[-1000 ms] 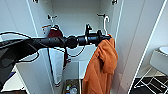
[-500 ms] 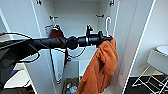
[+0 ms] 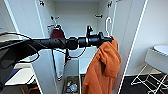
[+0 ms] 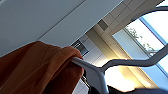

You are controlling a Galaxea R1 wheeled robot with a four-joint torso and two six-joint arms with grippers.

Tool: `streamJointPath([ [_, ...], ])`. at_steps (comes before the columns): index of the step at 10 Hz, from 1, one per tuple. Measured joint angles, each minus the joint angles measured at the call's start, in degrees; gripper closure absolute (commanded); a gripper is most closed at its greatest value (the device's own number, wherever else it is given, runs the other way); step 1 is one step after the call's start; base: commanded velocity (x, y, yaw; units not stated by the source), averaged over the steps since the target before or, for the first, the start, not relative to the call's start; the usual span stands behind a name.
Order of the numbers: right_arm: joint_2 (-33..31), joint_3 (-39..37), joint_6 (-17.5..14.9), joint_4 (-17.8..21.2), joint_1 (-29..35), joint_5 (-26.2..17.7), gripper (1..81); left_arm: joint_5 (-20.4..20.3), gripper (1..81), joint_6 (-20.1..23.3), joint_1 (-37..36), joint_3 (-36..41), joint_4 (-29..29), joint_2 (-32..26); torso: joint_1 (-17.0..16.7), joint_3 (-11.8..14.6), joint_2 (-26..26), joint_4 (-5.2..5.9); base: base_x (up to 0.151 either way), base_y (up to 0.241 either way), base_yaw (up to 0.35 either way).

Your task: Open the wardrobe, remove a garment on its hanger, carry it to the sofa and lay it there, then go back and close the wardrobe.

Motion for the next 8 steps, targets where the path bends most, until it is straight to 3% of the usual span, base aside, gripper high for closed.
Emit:
streamJointPath([
  [4, 0.0, 0.0, 0.1, 0.0, -0.2, 0.2, 1.0, 0.0, 81.1, 0.0, 0.3, 1.8, 0.0, -1.0, -0.1, 0.0, 0.0, 0.00, 0.000, 0.000, 0.000],
  [8, 0.0, 0.0, 0.1, 0.0, -0.2, 0.2, 1.0, -0.5, 81.1, 0.5, 2.6, 7.4, 0.3, -5.8, 0.0, 0.0, 0.0, 0.00, 0.000, 0.000, 0.000],
])
